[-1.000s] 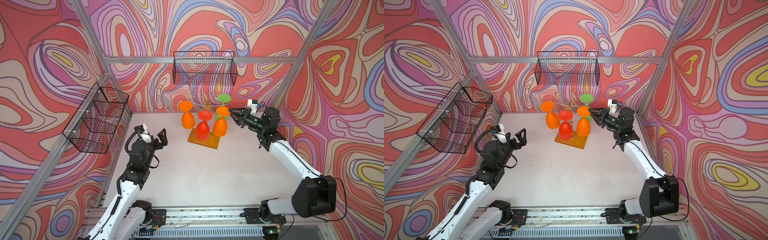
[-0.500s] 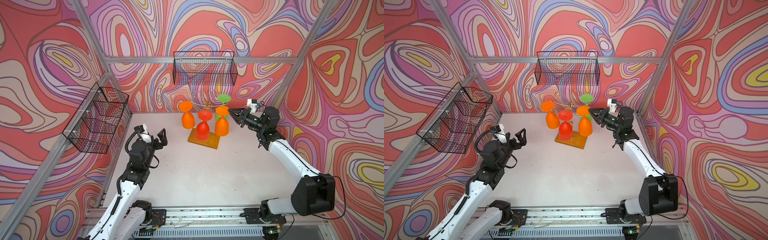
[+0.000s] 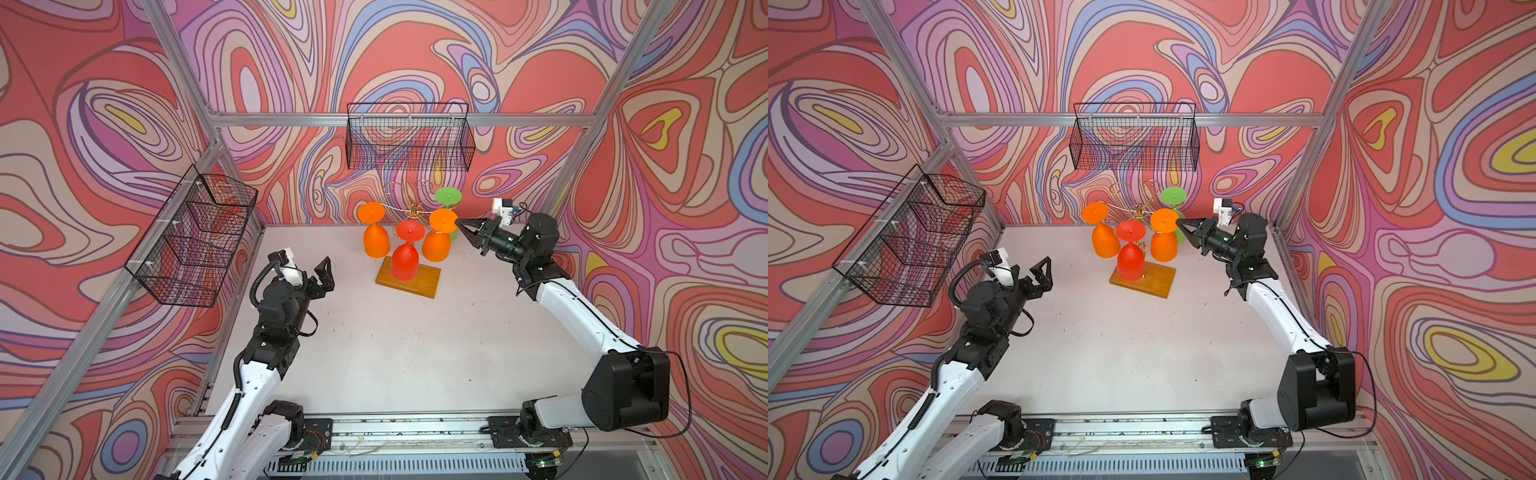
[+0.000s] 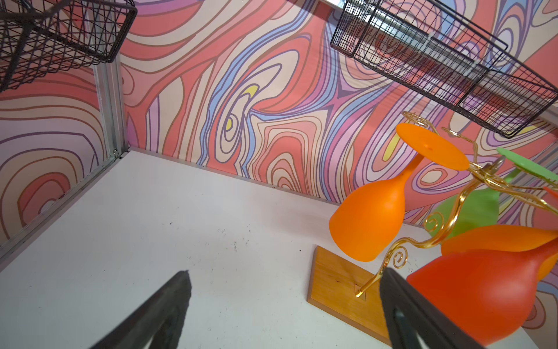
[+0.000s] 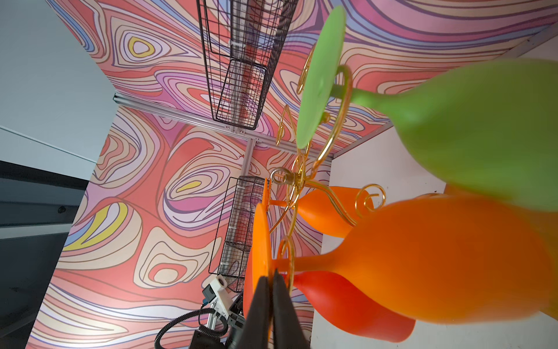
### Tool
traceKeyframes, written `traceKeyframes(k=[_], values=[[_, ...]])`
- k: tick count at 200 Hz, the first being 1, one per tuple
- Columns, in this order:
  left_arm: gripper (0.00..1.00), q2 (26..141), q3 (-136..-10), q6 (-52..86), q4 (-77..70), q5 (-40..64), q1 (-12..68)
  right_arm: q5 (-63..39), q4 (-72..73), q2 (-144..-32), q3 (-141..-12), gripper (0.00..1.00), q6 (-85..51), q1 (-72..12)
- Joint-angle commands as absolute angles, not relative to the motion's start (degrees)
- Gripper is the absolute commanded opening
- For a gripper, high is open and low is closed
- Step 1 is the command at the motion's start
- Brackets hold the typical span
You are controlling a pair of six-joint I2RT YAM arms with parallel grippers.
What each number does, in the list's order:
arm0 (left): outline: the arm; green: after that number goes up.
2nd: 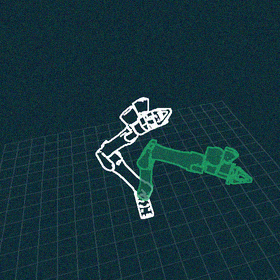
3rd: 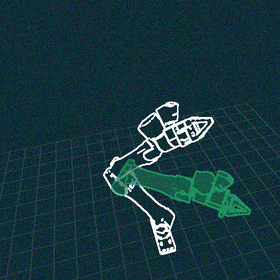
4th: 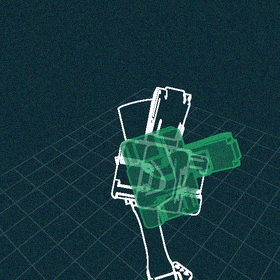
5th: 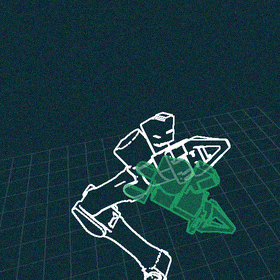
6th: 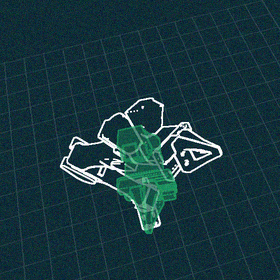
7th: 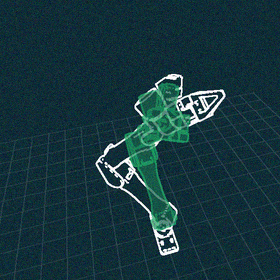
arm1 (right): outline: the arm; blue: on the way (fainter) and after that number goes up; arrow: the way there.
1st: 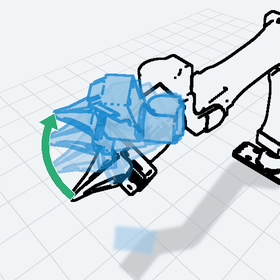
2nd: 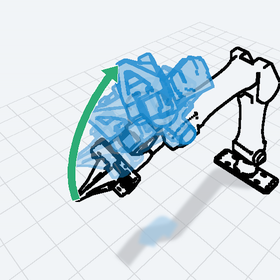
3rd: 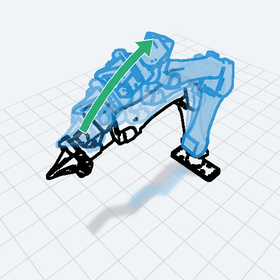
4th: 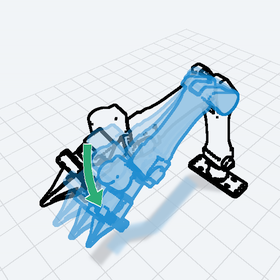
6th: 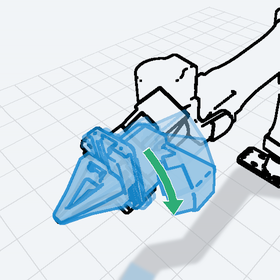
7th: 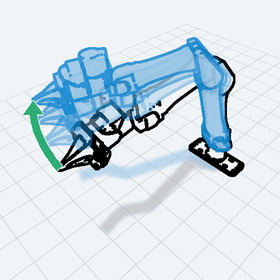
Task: Take the wine glass off the wine glass rack
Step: Pick up the wine glass from the wine glass rack.
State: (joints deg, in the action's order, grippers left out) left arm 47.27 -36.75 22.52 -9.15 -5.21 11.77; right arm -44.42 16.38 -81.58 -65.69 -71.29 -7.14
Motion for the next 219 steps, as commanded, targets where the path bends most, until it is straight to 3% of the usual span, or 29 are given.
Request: traceKeyframes(k=[1,219], values=[[0.97,46.8,-37.4,22.1,-8.9,-5.9,12.1,-44.8,18.3,-82.4,-66.0,0.00,-71.3,-7.4],[0.97,46.3,-36.8,21.9,-8.7,-6.4,12.1,-42.1,16.3,-84.0,-71.0,0.00,-71.1,-7.4]])
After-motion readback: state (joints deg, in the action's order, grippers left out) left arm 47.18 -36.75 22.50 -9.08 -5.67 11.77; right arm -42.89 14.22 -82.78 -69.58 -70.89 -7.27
